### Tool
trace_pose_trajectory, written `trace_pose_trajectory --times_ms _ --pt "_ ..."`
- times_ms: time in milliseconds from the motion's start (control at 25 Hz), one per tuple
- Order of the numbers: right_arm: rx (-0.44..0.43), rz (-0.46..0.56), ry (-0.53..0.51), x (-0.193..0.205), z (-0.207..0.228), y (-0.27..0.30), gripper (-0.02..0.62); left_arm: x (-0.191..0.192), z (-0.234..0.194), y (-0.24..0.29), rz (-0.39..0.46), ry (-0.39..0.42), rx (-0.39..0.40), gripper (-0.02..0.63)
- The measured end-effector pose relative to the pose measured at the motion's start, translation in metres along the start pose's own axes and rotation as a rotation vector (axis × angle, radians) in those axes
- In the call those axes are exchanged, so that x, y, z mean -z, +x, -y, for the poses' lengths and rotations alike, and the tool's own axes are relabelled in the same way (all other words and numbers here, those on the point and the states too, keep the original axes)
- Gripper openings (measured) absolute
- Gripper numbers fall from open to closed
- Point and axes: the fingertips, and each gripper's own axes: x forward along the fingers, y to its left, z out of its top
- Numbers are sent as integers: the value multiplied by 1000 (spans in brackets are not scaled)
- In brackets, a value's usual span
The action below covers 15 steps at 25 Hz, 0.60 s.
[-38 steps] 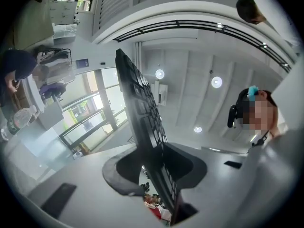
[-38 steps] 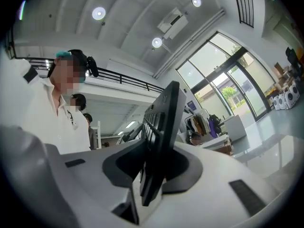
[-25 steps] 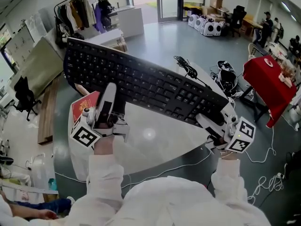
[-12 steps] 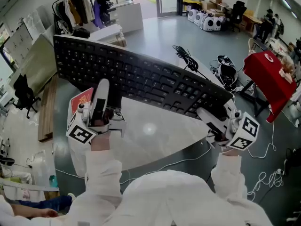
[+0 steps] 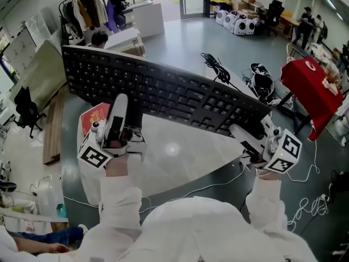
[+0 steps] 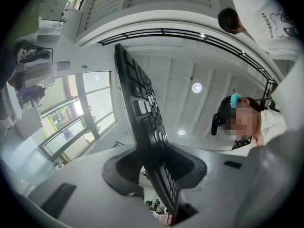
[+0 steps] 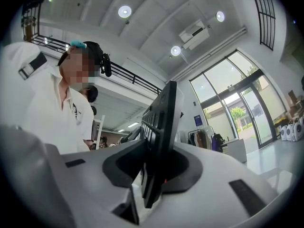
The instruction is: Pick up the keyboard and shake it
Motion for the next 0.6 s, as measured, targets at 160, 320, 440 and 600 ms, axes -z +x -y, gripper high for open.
trace_pose_trajectory --times_ms 160,320,440,600 --pt "-1 7 8 -2 -2 0 97 -1 3 0 10 -6 -2 132" --pt "-7 12 20 3 1 0 96 2 1 -3 6 -9 -19 132" --pt "-11 16 33 0 0 1 97 -3 3 -1 -5 13 -30 132" --pt "-10 15 48 -4 -3 0 97 -3 6 2 -8 11 -54 132"
